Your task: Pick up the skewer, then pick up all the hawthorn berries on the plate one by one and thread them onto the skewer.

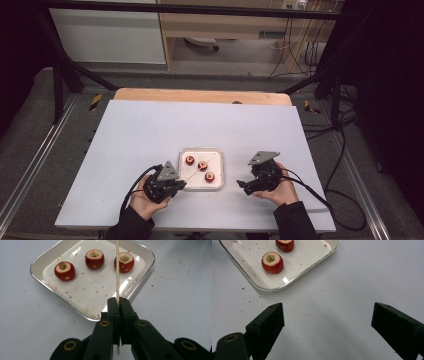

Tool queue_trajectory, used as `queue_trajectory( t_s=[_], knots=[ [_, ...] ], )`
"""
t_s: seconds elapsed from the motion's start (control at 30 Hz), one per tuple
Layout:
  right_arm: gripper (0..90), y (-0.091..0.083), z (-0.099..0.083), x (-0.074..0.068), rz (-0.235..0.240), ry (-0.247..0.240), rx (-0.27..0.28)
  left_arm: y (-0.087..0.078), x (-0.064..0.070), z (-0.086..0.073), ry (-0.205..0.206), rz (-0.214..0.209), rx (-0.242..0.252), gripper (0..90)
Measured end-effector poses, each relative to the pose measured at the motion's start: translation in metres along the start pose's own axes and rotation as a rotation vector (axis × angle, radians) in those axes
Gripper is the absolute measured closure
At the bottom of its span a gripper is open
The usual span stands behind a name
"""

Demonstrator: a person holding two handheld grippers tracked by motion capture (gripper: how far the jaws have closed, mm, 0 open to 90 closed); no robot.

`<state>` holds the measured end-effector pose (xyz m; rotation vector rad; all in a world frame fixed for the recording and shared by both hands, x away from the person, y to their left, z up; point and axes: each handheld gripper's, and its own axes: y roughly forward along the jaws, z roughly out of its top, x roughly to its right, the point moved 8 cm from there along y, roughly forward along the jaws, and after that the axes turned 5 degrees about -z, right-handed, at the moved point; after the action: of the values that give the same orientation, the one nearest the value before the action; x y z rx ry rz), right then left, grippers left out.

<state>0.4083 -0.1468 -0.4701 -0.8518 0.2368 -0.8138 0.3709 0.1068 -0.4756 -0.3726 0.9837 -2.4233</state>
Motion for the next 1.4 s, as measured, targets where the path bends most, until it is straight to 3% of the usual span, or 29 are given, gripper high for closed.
queue_trajectory(
  t_s=[0.2,0.23,0.27,0.33,0.37,0.4,0.43,0.77,1.03,1.4],
  knots=[
    [4.4,0.003,0.006,-0.003,0.041,0.059,-0.013,-0.005,-0.005,-0.009,-0.025,0.014,0.03,88.4],
    [3.9,0.003,0.008,-0.005,0.05,0.067,-0.011,-0.006,-0.003,-0.012,-0.055,0.01,0.019,88.4],
    [3.5,0.003,0.008,-0.006,0.054,0.071,-0.014,-0.006,-0.007,-0.012,-0.027,0.018,0.034,88.4],
    [2.9,0.004,0.011,-0.007,0.056,0.065,-0.018,-0.008,-0.008,-0.015,-0.037,0.023,0.047,88.4],
    [2.7,0.005,0.013,-0.009,0.06,0.068,-0.025,-0.009,-0.006,-0.018,-0.073,0.016,0.034,88.4],
    [2.2,0.005,0.015,-0.011,0.065,0.066,-0.025,-0.01,-0.007,-0.018,-0.072,0.015,0.039,88.4],
    [2.1,0.005,0.016,-0.012,0.07,0.067,-0.029,-0.01,-0.011,-0.017,-0.045,0.026,0.058,88.4],
    [2.8,0.011,0.033,-0.025,0.105,0.088,-0.046,-0.016,-0.016,-0.026,-0.069,0.036,0.089,88.3],
    [7.8,0.019,0.047,-0.036,0.132,0.081,-0.077,-0.018,-0.017,-0.031,-0.081,0.033,0.098,88.4],
    [24.5,0.033,0.059,-0.05,0.225,0.044,-0.173,-0.017,-0.017,-0.031,-0.077,0.035,0.097,88.3]
  ],
)
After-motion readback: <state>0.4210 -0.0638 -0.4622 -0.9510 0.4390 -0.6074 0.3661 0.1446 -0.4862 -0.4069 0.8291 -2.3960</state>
